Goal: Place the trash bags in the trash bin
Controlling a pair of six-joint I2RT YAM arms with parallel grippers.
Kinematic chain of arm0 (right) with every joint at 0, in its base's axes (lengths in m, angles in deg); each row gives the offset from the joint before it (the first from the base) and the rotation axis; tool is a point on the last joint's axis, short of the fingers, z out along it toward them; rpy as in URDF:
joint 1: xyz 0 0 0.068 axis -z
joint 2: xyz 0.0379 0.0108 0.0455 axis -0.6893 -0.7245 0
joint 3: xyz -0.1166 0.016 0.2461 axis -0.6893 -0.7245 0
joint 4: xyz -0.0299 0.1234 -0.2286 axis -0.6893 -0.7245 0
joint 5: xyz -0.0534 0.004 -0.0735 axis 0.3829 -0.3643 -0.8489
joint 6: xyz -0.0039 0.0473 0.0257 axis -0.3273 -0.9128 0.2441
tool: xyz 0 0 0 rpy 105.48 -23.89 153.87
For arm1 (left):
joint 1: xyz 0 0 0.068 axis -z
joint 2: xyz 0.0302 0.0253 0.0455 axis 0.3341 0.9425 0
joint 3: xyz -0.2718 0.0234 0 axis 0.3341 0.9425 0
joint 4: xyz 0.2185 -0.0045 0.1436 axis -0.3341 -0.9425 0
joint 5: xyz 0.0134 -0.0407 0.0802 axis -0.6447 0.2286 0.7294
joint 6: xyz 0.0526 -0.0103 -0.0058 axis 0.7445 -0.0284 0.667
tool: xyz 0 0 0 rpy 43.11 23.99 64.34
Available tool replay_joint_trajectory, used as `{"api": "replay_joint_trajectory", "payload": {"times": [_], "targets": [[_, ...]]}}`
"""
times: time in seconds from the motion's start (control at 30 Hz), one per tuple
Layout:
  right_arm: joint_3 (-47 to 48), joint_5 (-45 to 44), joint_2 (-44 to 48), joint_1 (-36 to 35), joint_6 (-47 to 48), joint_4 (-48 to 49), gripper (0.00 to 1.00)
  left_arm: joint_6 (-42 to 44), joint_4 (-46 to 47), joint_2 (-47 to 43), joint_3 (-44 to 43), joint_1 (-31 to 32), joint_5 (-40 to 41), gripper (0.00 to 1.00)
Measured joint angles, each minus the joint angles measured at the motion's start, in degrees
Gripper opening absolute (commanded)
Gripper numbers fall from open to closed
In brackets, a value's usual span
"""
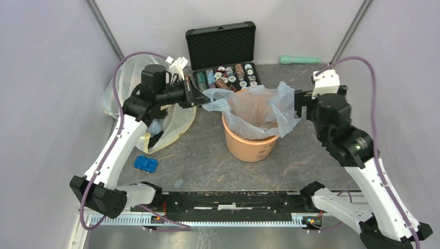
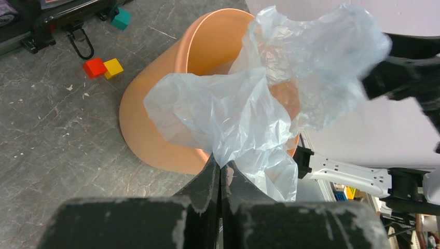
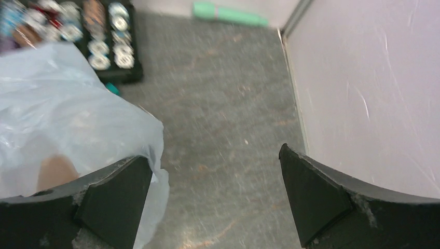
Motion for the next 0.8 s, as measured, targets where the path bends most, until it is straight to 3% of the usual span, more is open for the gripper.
{"api": "replay_joint_trajectory", "payload": {"times": [0.23, 0.57, 0.7, 0.8], "targets": [[8.3, 9.5, 3.7, 0.0, 3.7, -0.9, 0.98, -0.2, 1.4, 2.6, -0.1, 0.0, -0.1, 0.02], [13.4, 39.3, 0.2, 0.0, 7.5, -0.9, 0.98, -0.8, 1.6, 4.9, -1.6, 0.0, -0.1, 0.02], [12.3, 46.4, -0.9, 0.0, 9.4, -0.2, 0.98, -0.8, 1.8, 5.0, -1.8, 0.0, -0.1, 0.02], [9.9, 49.2, -0.2, 0.0, 11.6, 0.1, 0.88, -0.8, 1.8, 5.1, -1.9, 0.0, 0.0, 0.02]]}}
